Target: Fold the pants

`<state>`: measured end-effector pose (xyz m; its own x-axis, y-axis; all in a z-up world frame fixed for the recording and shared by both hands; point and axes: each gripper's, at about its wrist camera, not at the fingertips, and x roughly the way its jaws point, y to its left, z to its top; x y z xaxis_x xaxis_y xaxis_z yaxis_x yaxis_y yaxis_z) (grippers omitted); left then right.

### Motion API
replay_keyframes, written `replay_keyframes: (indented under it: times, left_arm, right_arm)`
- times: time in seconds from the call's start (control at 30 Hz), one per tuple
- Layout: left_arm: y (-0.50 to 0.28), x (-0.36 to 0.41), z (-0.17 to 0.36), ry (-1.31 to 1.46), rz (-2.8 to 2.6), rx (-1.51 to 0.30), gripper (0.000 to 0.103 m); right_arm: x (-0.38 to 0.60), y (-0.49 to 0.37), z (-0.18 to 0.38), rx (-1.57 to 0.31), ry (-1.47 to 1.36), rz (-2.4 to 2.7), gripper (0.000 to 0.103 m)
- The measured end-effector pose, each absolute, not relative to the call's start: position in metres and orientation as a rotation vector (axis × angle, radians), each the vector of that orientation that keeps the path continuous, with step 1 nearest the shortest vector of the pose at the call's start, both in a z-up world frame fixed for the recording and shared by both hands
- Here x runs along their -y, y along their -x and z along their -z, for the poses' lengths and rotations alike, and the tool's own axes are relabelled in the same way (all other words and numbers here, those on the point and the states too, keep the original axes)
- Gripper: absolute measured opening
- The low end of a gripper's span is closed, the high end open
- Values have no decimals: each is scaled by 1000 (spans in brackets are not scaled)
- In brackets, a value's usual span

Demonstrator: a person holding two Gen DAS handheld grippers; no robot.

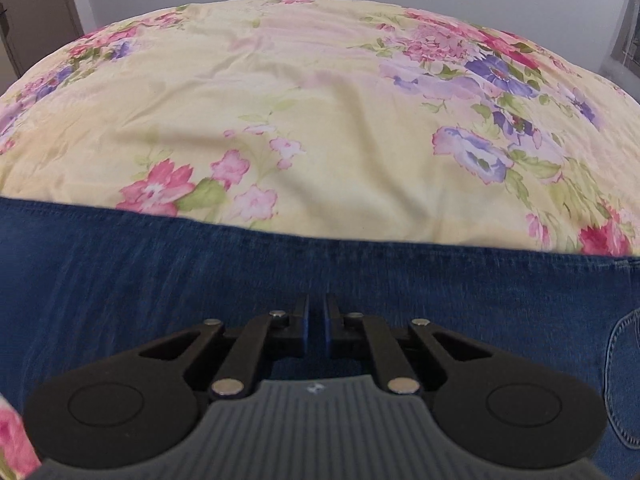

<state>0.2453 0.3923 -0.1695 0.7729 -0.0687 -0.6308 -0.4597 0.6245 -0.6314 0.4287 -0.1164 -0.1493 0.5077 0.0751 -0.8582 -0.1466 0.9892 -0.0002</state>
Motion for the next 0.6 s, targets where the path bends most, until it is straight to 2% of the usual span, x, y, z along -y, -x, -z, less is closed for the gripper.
replay_keyframes:
  times: [0.3,0.6]
  left_arm:
    - [-246,-391,168,891,-267,-678,16]
    - [-246,-391,169,891,-271,-670,15]
  right_arm:
    - [129,-338,162,-1086,48,-180,0]
    - [133,-318,167,-1093,5,-160,0]
